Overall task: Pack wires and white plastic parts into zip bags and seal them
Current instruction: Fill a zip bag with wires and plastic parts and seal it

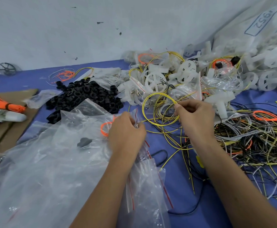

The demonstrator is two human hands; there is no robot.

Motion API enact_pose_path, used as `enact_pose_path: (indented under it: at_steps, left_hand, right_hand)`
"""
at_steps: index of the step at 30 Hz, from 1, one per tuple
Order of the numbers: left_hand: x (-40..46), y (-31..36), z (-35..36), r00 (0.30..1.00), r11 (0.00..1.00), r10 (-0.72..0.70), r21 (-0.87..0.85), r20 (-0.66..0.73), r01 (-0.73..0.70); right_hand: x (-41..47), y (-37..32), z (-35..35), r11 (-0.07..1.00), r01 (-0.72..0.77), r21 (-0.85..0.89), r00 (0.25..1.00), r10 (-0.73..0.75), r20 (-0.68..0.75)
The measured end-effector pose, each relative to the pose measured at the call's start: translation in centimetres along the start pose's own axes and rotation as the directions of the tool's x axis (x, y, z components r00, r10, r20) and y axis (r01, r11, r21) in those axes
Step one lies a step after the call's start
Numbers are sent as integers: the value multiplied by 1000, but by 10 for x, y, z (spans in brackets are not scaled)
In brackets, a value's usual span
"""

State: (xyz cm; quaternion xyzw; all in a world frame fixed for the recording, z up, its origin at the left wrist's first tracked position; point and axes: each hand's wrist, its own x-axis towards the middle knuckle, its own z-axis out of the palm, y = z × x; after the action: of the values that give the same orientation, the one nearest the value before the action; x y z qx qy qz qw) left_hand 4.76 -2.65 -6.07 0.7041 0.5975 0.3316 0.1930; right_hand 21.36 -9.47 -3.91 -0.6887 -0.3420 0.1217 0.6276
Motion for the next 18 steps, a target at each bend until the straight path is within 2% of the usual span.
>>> enact_pose_path:
  at_steps: [2,5,10,14,18]
  left_hand:
    - [1,-2,-2,999,992,-16,-123,-45,10]
    - [0,3,-5,991,961,41,-266,-128,-74]
    - [-6,9,-6,955,927,215,-264,-202,-265]
    - [-8,11,-4,900,885,376,-202,-220,-419]
    - [-13,16,-2,844,813,491,-235,-214,-533]
  right_hand:
    - [-1,-2,-1,997,47,-67,999,-45,27]
    - [-4,-8,-1,969,143,-204,988,-127,91]
    - [-10,-14,2,933,211,-291,963,-148,223]
    - [-12,-13,4,967,138,-216,929,-51,366]
    - [-18,-12,12,999,-44,16,880,31,474]
